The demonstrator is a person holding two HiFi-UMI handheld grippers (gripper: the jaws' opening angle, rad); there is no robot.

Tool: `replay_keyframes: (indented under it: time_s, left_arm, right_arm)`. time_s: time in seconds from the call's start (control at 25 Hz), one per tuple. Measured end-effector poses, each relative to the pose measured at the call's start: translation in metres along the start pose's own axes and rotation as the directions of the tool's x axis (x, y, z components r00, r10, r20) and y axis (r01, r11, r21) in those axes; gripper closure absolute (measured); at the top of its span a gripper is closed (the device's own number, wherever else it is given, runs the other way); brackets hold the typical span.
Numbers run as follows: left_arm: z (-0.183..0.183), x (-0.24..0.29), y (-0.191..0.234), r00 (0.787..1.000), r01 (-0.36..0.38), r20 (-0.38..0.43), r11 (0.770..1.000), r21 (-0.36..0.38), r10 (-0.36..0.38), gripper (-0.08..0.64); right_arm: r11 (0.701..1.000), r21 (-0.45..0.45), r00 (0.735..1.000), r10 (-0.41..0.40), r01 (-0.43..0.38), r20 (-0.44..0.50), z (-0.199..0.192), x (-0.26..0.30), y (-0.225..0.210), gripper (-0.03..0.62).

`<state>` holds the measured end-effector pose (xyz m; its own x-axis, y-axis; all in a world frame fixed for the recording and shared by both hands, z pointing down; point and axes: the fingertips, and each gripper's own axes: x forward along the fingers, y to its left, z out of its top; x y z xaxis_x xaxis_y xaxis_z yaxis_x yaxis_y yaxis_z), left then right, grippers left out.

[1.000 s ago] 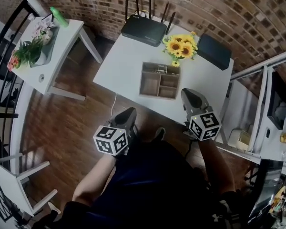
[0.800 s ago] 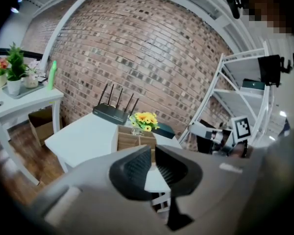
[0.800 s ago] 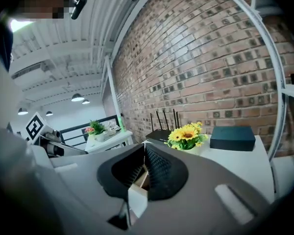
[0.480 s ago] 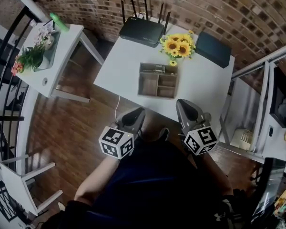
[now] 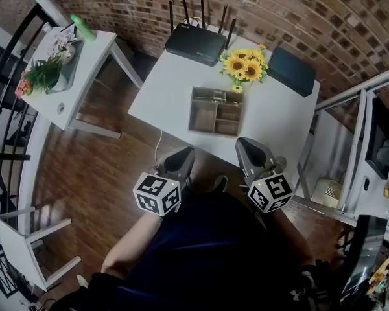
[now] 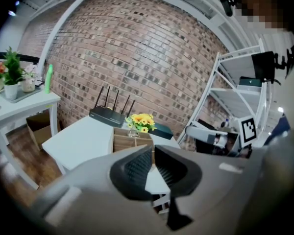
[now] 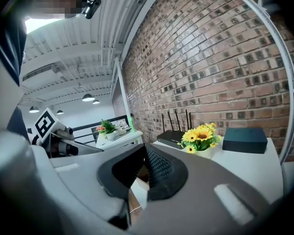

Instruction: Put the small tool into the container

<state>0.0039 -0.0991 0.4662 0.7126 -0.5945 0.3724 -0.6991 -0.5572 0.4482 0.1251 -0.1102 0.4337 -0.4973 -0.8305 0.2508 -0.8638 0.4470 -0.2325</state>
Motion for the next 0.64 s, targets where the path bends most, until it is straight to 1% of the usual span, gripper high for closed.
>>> replay_keyframes:
  time_s: [0.32, 0.64]
  left_arm:
    - [-0.0002, 0.0004, 0.0050, 1.000, -0.002, 0.001, 1.000, -0.009, 0.002, 0.540]
    - [-0.0011, 0.0000, 0.0090, 1.000, -0.004, -0.012, 1.000, -0.019, 0.003, 0.541]
  right_arm:
    - [1.000, -0.017, 1.000, 0.010, -0.010, -0.014, -0.0009, 0.0042, 0.0033, 0.581]
    - [1.000, -0.031, 1.000, 0.001, -0.002, -0.022, -0.0003, 0.0064, 0.0051, 0.581]
